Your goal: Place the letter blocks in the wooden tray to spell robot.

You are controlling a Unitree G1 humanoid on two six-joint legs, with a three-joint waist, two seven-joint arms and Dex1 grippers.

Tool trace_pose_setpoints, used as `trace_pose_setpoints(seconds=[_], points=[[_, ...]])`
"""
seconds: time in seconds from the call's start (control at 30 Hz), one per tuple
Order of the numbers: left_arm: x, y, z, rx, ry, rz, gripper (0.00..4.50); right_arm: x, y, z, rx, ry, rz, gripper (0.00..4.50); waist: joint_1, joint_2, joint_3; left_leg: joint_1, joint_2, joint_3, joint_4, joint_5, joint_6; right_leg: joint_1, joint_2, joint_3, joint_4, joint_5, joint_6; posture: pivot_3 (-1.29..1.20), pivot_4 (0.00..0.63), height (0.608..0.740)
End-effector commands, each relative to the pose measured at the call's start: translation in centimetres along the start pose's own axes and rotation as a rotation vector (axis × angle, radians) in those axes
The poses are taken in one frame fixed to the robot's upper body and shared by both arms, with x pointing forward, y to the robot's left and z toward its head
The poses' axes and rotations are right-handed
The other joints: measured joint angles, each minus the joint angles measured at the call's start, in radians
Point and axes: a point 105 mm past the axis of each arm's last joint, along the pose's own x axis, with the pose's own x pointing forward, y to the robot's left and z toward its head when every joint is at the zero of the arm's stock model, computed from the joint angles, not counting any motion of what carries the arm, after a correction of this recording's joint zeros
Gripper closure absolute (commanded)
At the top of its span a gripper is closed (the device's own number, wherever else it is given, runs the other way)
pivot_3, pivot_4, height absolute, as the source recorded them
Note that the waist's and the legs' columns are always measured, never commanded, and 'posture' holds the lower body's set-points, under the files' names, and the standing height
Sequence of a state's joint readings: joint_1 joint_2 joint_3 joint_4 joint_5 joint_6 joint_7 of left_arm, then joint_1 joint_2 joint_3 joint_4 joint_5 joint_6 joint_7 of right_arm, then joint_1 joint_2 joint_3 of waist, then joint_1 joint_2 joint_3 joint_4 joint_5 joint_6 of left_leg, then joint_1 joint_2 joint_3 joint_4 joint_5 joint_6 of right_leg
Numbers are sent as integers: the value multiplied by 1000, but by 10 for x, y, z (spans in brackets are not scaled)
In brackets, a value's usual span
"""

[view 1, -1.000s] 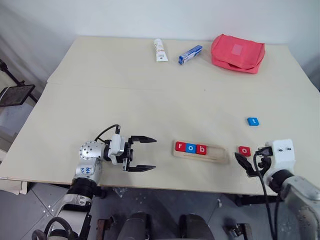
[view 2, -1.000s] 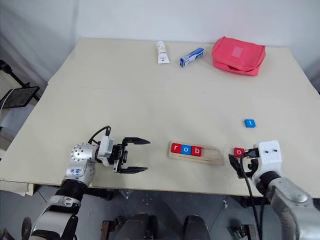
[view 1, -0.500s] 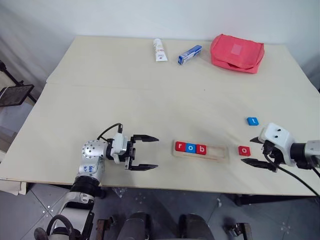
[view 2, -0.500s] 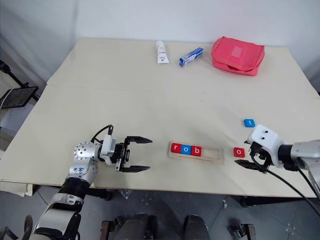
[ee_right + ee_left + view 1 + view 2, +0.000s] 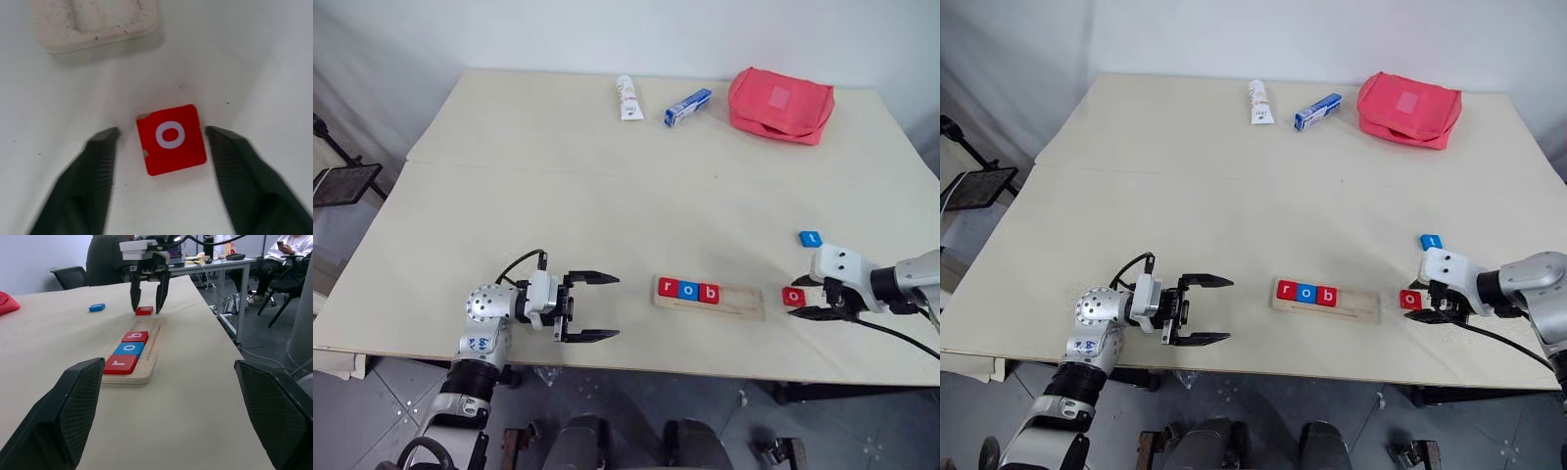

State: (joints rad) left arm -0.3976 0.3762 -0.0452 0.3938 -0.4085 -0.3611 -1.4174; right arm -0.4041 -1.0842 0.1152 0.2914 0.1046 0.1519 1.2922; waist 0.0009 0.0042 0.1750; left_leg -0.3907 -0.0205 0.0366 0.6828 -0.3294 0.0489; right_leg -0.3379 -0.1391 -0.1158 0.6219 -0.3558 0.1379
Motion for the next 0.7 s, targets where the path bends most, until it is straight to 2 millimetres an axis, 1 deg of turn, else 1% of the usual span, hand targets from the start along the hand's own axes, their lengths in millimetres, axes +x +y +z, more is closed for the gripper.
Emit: trace_pose_setpoints(seconds=[0.03, 0.07, 0.13, 0.27, 0.43, 0.53, 0.6, 0.7], points=[[1, 0, 6, 29, -6, 2, 0, -1, -3, -3, 7, 13, -38, 2987, 0, 0, 0, 0, 0, 0, 0, 0, 0, 0, 0, 0, 0, 0, 0, 0, 150, 740], [1, 0, 6, 29, -7, 2, 0, -2, -3, -2, 7, 7, -44, 3056, 0, 0, 0, 0, 0, 0, 0, 0, 0, 0, 0, 0, 0, 0, 0, 0, 150, 740], [2, 0, 6, 29, -10, -1, 0, -6, -4, 2, 10, -6, -59, 3055, 0, 0, 0, 0, 0, 0, 0, 0, 0, 0, 0, 0, 0, 0, 0, 0, 150, 740], [3, 0, 5, 27, -13, -13, 0, -18, -4, 20, 4, -29, -90, 3055, 1, 0, 0, 0, 0, 0, 0, 0, 0, 0, -1, 0, 0, 0, 0, 0, 150, 740], [4, 2, 4, 26, -15, -18, 0, -27, 14, 60, 29, -94, -42, 3055, 2, 0, 0, 0, 0, 0, 0, 0, 0, -1, -1, 0, 0, 0, 0, 0, 150, 740], [6, 2, 3, 26, -19, -22, 0, -22, 22, 73, 18, -105, -19, 3055, 3, 0, 0, 0, 0, 0, 0, 0, 0, -1, -1, 0, 0, 0, 0, 0, 150, 740], [7, 2, 2, 26, -22, -23, 0, -18, 27, 77, 5, -101, -2, 3055, 6, 0, 0, 0, 0, 0, 0, 0, 0, -1, -1, 0, 0, 0, 0, 0, 150, 740], [9, 0, 2, 27, -30, -25, 0, -2, 33, 85, -35, -78, 19, 3055, 7, 0, 0, 0, -1, 0, 0, 0, 0, -1, -1, 0, 0, 0, 0, 0, 150, 740]])
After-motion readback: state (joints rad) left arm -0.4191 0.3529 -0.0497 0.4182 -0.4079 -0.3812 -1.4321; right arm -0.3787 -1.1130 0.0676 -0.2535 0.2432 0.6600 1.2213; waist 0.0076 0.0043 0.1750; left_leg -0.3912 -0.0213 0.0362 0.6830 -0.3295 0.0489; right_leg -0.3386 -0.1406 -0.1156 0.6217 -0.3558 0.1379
